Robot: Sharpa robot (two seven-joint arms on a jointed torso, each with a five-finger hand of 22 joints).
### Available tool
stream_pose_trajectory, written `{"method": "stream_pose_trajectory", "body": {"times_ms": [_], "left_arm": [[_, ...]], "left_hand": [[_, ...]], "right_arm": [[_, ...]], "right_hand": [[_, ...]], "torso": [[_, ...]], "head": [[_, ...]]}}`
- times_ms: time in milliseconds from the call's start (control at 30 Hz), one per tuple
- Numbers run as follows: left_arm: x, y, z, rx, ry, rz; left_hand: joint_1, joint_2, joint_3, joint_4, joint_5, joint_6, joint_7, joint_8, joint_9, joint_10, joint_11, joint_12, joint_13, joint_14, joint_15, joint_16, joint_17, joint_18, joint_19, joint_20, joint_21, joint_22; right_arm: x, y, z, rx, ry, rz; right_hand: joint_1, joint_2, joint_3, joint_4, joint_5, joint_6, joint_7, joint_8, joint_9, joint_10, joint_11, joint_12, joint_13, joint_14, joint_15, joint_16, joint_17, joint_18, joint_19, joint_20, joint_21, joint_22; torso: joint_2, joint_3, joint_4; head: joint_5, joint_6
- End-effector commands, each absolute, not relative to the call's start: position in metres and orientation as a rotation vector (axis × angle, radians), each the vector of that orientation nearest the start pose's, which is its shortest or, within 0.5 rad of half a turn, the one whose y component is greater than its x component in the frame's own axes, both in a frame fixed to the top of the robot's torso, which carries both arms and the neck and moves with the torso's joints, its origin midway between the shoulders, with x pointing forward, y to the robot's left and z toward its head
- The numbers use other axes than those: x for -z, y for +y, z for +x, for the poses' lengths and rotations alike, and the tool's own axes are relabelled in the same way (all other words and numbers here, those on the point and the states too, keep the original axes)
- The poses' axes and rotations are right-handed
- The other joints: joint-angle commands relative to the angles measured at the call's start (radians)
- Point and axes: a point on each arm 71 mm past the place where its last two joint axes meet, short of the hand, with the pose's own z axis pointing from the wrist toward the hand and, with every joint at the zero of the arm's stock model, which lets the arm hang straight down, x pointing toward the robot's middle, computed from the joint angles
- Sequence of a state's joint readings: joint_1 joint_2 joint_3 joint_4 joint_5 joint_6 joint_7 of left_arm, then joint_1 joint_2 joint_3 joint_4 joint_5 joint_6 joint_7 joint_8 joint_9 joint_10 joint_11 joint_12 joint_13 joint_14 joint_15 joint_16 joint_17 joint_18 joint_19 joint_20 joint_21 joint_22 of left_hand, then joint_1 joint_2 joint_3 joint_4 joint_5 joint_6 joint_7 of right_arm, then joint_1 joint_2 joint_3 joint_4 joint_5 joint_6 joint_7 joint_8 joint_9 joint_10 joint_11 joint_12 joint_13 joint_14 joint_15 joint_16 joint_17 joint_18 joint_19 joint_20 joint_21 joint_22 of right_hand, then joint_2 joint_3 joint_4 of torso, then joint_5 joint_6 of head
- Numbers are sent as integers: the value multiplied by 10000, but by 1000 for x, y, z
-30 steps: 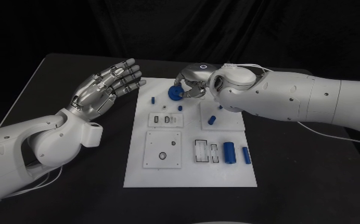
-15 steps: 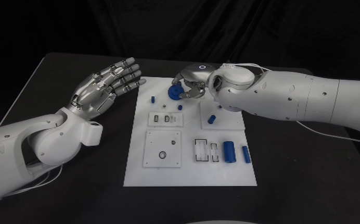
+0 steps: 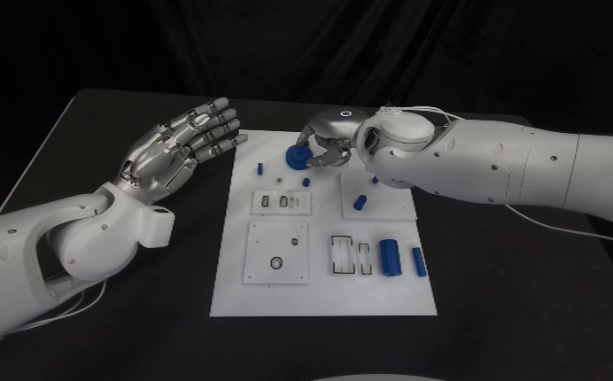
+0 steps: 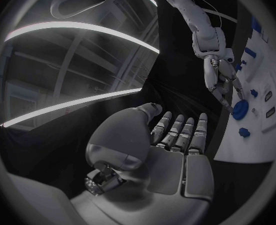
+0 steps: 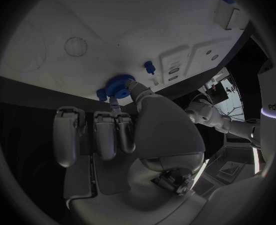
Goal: Assemble the parts on the task board
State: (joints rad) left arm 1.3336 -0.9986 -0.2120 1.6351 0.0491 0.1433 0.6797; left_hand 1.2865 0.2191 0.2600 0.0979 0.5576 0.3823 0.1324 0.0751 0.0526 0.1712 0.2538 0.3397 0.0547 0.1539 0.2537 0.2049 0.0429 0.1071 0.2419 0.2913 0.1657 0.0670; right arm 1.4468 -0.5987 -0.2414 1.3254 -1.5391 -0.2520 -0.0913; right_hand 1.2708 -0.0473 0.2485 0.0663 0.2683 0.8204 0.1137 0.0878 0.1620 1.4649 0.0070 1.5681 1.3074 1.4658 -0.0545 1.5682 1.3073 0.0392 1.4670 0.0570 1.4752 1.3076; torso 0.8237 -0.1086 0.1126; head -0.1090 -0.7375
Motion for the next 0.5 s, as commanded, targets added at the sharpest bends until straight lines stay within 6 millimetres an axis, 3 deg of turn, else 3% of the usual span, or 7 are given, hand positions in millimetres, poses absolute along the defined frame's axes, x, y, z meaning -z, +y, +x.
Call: {"method": "stream_pose_trajectory", "body": {"times_ms": [33, 200, 500], "left_arm": [[142, 239, 451, 21230, 12465, -8635], [143, 240, 451, 21218, 12460, -8645], [143, 242, 451, 21168, 12454, -8672]], "left_hand": [[-119, -8, 80, -2, 8, -29, 47, 53, 6, -11, 60, 45, 7, -76, 17, 28, -3, -60, -47, 19, -51, -7], [-124, -7, 94, 0, 7, -26, 50, 53, 6, -13, 61, 49, 7, -81, 16, 29, -3, -62, -45, 18, -50, -7], [-132, -1, 120, 5, 9, -25, 54, 54, 7, -13, 63, 61, 8, -88, 16, 30, -4, -64, -42, 17, -48, -7]], "right_arm": [[144, -137, 532, -5020, 16101, -4775], [144, -143, 532, -5028, 15997, -4662], [145, -157, 532, -4872, 15963, -4415]], "right_hand": [[-90, 24, -68, 33, -56, 237, 18, 89, 33, 1019, 84, 2, 2583, 1026, 36, -48, 2550, -20, 236, 14, -71, 1605], [-118, 32, -114, 87, -94, 791, 24, 250, 119, 1059, 125, 27, 2634, 1022, 71, -60, 2537, -20, 243, 50, -80, 1615], [-155, 46, -155, 140, -212, 1036, 22, 298, 172, 1059, 176, 27, 2634, 1011, 109, -95, 2497, -6, 213, 79, -132, 1578]], "torso": [[2, -1, -1], [-2, -2, -6], [-1, -3, -9]], "head": [[21, 1], [45, -4], [78, -6]]}}
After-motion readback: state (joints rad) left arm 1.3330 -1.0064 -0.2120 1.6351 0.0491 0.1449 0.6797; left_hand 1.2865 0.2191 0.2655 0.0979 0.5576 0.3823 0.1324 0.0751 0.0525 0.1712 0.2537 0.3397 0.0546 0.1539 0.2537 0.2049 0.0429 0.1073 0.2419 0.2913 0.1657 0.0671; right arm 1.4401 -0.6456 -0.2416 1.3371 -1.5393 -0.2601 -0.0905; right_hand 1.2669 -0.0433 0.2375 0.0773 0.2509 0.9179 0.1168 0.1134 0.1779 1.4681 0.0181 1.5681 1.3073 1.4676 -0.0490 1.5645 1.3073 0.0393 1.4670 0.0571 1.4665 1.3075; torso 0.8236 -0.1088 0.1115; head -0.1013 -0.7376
